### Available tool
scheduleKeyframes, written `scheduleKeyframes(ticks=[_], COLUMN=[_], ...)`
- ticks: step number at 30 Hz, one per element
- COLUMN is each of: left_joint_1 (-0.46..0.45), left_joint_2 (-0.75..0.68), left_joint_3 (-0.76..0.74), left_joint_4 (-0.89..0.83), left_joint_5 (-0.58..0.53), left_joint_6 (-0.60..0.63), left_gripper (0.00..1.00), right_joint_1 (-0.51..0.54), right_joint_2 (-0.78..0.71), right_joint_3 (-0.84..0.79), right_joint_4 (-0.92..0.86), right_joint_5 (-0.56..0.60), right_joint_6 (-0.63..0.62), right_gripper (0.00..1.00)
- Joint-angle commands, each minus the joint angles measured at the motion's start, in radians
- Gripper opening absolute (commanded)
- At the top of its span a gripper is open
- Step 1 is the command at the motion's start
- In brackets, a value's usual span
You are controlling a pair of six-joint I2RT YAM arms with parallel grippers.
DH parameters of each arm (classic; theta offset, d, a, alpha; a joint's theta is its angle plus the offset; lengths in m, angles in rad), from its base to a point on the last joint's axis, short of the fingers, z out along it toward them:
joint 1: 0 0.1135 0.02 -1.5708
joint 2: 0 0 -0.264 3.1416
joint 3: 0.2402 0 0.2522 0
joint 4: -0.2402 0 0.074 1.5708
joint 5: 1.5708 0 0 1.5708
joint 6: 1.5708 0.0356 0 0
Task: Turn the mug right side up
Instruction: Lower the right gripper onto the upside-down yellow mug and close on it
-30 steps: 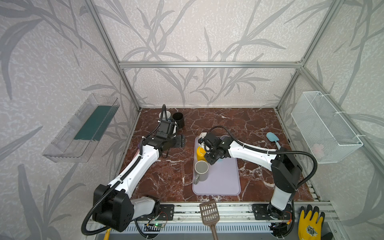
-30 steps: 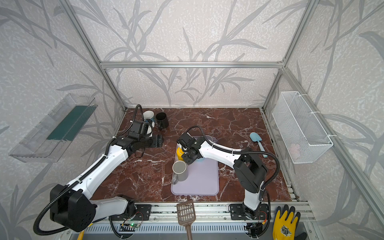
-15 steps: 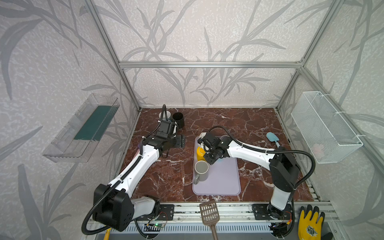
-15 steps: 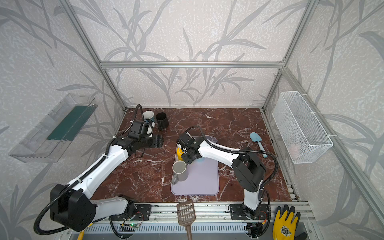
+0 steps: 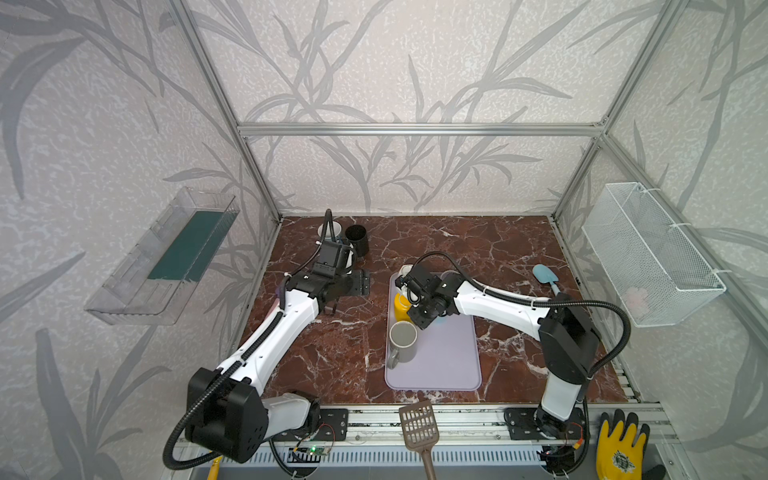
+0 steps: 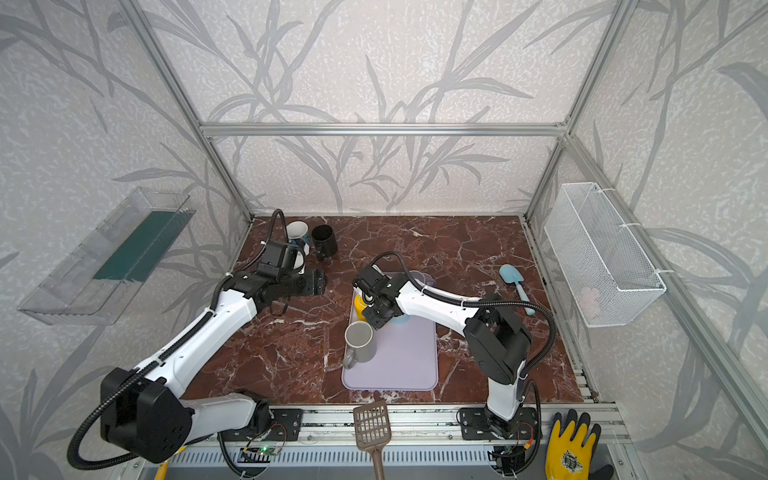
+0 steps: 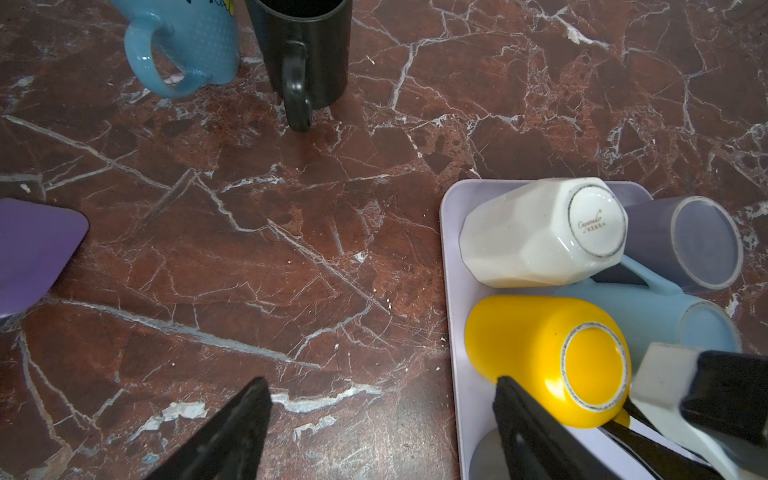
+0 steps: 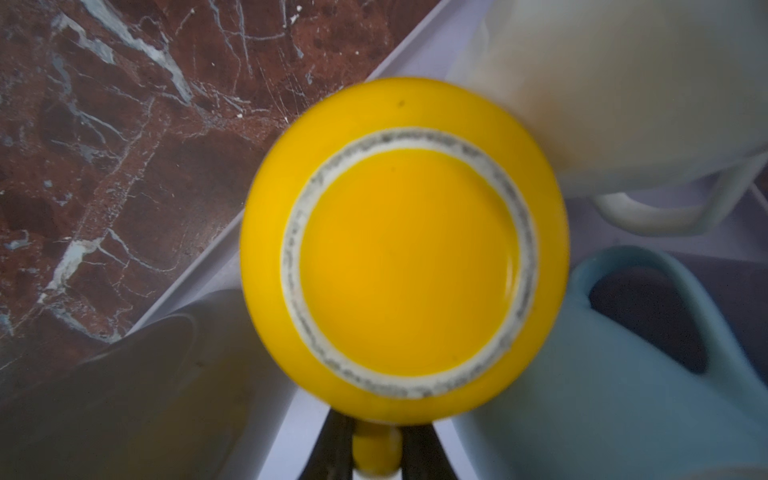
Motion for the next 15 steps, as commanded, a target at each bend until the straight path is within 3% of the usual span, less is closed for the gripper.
scheduleKeyframes(ticks=[1,15], left_joint_1=[-0.006,-0.005], left_joint_2=[-0.004,-0.014], left_joint_3=[0.002,0.012], left_joint_4=[-0.028,-0.034], left_joint_5=[-0.016,-0.011], left_joint_6=[0.006,-0.005], left_gripper=[0.86,0.86], right_joint_1=[0.008,0.01], right_joint_2=[-0.007,-0.145], right_joint_3=[0.007,-0.075], right_joint_4=[-0.021,0.079], right_joint_5=[0.03,0.043], right_joint_6=[-0.018,-0.041], right_gripper=[0.14,0.04])
